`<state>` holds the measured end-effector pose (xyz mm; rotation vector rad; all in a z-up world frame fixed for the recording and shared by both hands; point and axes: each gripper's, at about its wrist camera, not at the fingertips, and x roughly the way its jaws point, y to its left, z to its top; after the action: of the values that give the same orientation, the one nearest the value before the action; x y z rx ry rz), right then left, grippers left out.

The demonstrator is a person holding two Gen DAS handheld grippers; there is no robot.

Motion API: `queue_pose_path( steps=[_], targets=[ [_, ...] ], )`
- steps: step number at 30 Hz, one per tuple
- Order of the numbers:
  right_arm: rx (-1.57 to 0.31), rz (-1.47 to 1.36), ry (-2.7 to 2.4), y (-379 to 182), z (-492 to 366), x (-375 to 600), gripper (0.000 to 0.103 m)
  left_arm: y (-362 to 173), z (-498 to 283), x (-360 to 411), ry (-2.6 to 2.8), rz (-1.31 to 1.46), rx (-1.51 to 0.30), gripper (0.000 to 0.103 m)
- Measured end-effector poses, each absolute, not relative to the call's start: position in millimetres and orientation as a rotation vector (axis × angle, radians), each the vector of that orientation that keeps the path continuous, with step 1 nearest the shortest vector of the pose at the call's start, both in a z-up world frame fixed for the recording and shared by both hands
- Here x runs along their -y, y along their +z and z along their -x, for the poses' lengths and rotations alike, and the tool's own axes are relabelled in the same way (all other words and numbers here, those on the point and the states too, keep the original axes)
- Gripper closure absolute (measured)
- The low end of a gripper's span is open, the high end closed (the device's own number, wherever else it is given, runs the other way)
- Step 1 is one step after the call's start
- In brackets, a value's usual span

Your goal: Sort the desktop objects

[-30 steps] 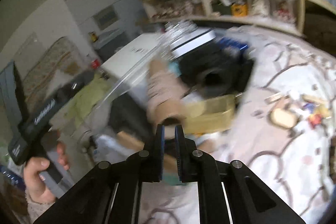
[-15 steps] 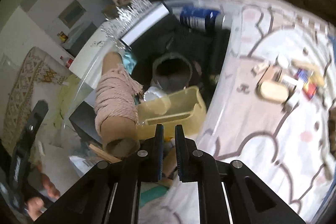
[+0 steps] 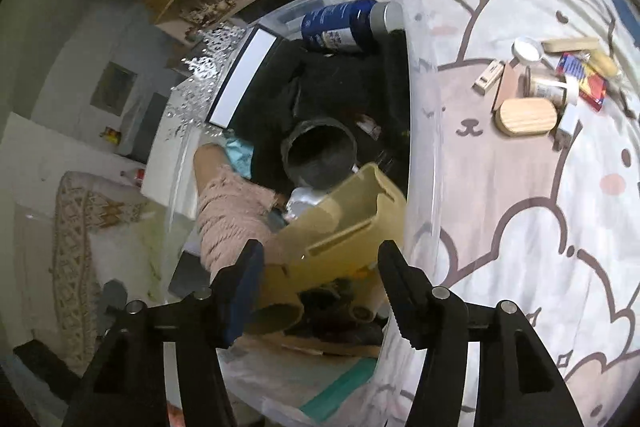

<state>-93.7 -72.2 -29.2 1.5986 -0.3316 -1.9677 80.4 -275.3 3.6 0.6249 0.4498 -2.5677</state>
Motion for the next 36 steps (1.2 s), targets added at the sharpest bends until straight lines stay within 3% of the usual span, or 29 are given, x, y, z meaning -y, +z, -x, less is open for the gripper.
queue_pose_path(
  steps=[5, 13, 18, 23, 30, 36],
  targets=[
    [0.186, -1.621, -2.042, -29.9, 96.9, 89.8, 0.044, 3.7, -81.4, 275.7, -2.569, -0.623, -0.458, 0.017],
    [-0.389, -1.569, -2.124, -36.7, 85.3, 135.8, 0.046, 3.9, -83.4, 276.9, -2.581, -0.624, -0.471, 0.017],
    [-0.463, -1.557, -2.101, -38.8, 94.6, 137.6, 0.053, 3.5, -84.7, 276.7, -2.574, -0.623, -0.485, 0.017],
    [-0.596, -1.456, -2.135, -41.8, 103.2, 136.9, 0.075, 2.3, -86.4, 278.4, -2.575, -0.625, -0.484, 0.017],
    [-0.620, -1.430, -2.109, -56.7, 107.9, 147.7, 0.076, -2.8, -81.2, 278.2, -2.578, -0.646, -0.459, 0.017],
    [-0.503, -1.395, -2.101, -33.4, 110.2, 130.9, 0.076, -6.7, -72.4, 275.2, -2.573, -0.684, -0.435, 0.017]
  ],
)
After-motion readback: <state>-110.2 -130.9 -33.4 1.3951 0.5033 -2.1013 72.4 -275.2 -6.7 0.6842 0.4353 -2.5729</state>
